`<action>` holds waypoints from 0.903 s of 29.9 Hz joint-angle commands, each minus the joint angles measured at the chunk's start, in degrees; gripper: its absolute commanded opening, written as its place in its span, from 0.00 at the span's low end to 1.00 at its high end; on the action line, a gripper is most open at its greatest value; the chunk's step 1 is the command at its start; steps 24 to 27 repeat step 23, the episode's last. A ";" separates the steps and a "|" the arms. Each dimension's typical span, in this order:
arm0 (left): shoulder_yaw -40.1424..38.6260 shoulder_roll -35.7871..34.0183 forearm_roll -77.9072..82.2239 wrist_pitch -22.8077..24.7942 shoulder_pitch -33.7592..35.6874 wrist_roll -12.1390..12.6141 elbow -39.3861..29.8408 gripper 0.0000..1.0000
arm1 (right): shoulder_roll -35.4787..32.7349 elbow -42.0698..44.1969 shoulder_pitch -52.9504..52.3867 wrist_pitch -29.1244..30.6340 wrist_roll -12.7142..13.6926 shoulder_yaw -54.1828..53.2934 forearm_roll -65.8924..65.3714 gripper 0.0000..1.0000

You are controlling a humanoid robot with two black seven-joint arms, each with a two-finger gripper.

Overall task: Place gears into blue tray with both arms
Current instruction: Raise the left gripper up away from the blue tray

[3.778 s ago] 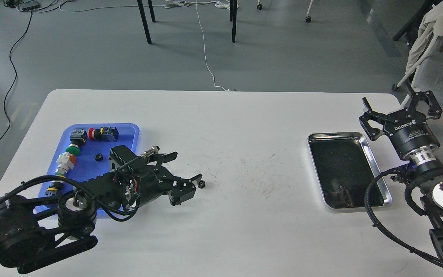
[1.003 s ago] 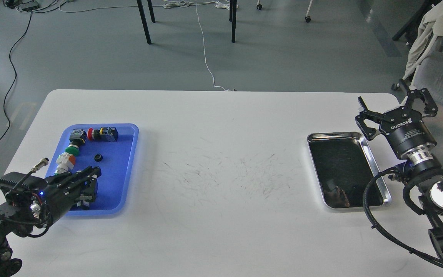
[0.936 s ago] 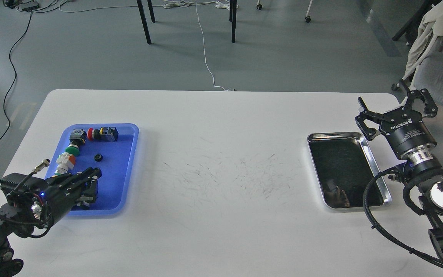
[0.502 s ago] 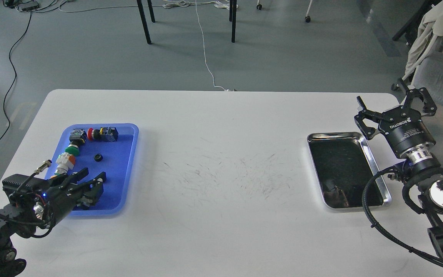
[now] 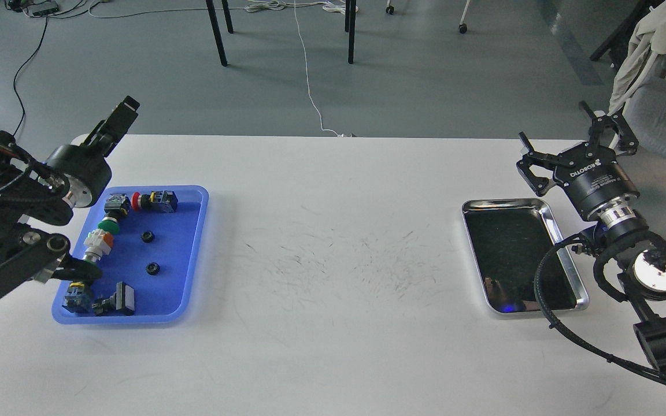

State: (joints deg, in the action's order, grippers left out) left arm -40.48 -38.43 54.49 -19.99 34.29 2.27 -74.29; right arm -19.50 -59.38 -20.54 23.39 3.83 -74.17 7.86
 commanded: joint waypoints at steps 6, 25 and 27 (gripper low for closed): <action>-16.99 17.68 -18.62 6.87 4.21 0.37 14.25 0.98 | 0.25 0.06 -5.56 -5.54 -0.14 5.52 -0.47 0.99; -19.55 19.71 -38.67 29.66 4.29 -6.31 33.16 0.98 | 0.08 0.76 -3.36 -7.04 -0.40 3.86 -0.39 0.99; -19.55 19.71 -38.67 29.66 4.29 -6.31 33.16 0.98 | 0.08 0.76 -3.36 -7.04 -0.40 3.86 -0.39 0.99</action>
